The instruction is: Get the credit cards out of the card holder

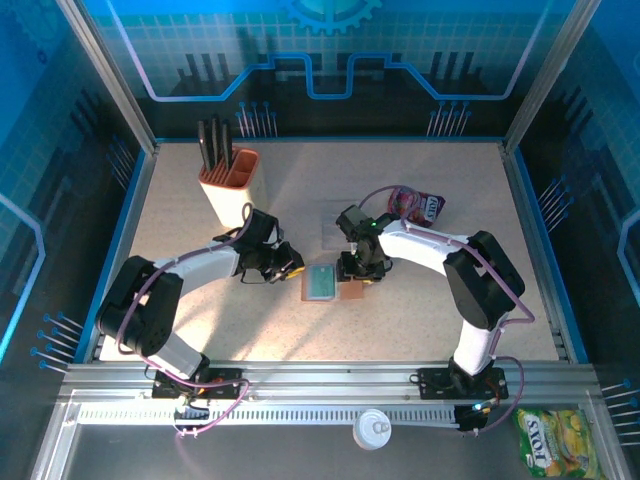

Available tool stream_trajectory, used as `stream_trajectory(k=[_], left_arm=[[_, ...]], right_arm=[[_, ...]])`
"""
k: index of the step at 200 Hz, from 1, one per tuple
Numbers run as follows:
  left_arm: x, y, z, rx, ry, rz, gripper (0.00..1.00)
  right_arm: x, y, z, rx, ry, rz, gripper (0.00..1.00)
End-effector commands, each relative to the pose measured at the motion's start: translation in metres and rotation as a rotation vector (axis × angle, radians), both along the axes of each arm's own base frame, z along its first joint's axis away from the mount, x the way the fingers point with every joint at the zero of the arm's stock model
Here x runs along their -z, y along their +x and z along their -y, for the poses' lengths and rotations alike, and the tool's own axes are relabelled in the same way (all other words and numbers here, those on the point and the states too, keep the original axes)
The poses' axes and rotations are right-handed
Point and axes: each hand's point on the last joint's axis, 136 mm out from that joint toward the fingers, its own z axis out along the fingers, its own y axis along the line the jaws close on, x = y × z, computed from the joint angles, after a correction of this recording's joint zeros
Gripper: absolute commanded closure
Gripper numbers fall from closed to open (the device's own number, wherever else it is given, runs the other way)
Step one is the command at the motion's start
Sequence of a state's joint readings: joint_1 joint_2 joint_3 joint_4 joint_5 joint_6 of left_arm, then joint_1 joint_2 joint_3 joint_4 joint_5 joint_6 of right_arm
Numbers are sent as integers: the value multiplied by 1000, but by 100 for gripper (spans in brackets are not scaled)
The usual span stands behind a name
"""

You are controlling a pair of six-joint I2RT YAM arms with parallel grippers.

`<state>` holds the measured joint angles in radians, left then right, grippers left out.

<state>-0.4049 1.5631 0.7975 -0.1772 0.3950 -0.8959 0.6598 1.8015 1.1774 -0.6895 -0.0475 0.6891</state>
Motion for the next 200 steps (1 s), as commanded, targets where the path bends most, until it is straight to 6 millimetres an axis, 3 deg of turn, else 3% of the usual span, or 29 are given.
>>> stream_trajectory(k=[1, 53, 152, 200], left_arm=[[3, -4, 1, 7, -12, -32, 84], [9, -11, -4, 14, 18, -62, 80], [23, -17, 5, 38, -2, -97, 82], [25, -17, 10, 44, -18, -95, 79]], right_arm=[[6, 1, -8, 13, 43, -26, 44], [6, 0, -14, -5, 69, -43, 48], [7, -10, 3, 35, 24, -46, 50], [11, -12, 14, 52, -2, -53, 51]])
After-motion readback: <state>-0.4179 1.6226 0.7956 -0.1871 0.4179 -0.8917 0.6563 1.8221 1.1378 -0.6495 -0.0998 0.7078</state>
